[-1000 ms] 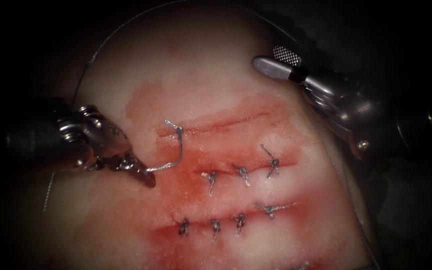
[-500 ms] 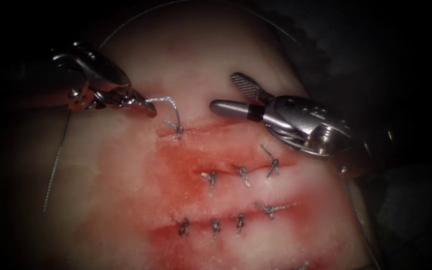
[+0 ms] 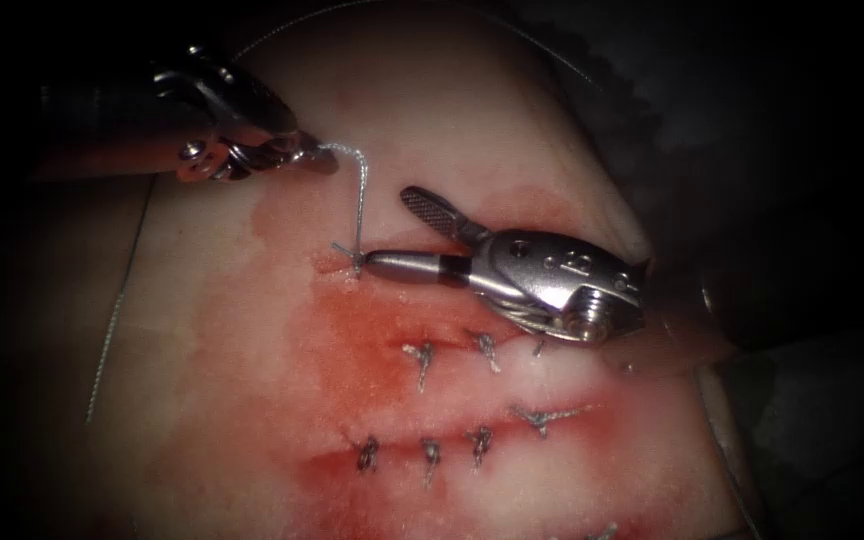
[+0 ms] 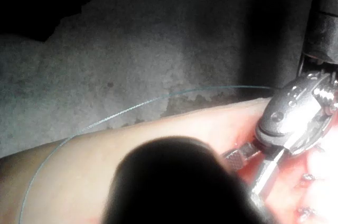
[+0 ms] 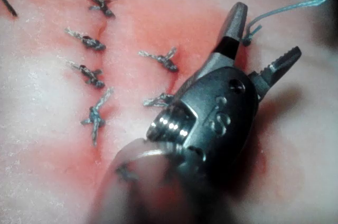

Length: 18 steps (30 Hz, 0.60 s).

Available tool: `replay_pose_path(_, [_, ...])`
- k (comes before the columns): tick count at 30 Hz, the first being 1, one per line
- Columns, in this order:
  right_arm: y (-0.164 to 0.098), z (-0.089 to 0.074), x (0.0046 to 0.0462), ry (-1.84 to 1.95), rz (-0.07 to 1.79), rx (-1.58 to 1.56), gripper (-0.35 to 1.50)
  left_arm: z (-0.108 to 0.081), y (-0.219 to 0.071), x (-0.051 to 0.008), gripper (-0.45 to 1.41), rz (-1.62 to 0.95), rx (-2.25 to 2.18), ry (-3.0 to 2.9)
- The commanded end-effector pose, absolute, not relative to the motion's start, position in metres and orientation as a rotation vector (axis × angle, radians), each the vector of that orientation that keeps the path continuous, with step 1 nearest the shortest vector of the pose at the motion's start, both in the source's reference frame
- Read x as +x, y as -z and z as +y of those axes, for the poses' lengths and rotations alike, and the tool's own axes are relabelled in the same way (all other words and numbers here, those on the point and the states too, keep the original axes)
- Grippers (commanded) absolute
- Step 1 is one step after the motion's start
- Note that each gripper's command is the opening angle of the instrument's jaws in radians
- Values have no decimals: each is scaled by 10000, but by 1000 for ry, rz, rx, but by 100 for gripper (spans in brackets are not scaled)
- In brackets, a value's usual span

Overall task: Wound Closure
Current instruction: Pull the thread taut using the left hand, then cut the thread using the right gripper

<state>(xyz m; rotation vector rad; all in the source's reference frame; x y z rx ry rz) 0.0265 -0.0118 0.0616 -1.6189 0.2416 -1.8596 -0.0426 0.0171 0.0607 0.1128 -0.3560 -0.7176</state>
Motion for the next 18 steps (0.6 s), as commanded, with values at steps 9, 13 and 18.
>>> replay_pose_path(9, [-628, -129, 298, 1844, 235, -1612, 123, 186, -603, -431, -45, -378, 73, 712])
replay_pose_path(13, [-637, -129, 310, 1836, 232, -1606, 125, 185, -601, -432, -45, -375, 76, 713])
replay_pose_path(18, [-640, -126, 322, 1834, 223, -1601, 125, 184, -600, -433, -45, -377, 79, 714])
